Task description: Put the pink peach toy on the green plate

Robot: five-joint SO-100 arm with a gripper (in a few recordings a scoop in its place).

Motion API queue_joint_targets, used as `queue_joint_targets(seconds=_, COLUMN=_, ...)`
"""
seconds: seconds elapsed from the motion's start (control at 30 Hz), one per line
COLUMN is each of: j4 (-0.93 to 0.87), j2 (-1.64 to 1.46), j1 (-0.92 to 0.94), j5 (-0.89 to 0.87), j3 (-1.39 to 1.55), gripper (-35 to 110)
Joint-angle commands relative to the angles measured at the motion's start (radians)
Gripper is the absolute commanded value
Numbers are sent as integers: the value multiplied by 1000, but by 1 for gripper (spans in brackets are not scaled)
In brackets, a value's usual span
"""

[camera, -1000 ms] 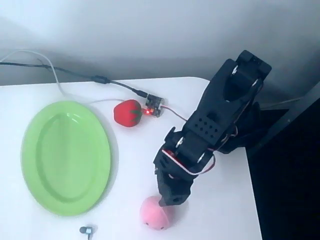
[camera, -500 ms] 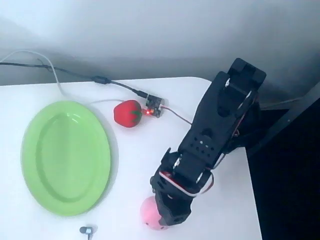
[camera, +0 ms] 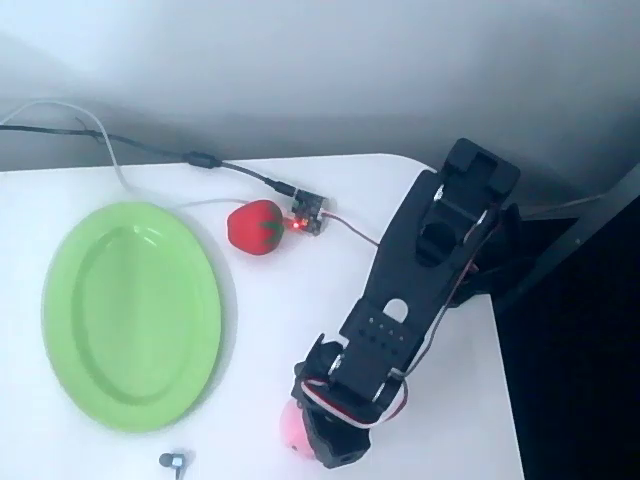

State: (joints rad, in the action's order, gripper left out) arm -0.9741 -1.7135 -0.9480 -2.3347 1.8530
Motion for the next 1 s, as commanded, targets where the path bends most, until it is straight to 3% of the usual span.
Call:
queue_joint_targets(seconds=0.0, j4=20, j2=32, j1=-25, j5=-6, j3=-26, gripper=46)
queue_joint_targets(seconds=0.37, j4=21, j2=183, j1=-8, j5=-49, j3=-92, gripper=45)
queue_joint_targets(seconds=0.7, j4=3, j2=163, j1=-14, j5=-15, j3=-67, gripper=8)
queue_joint_targets(seconds=0.97, j4=-34, j2=141, j1=2, j5=-8, j3=-66, gripper=4)
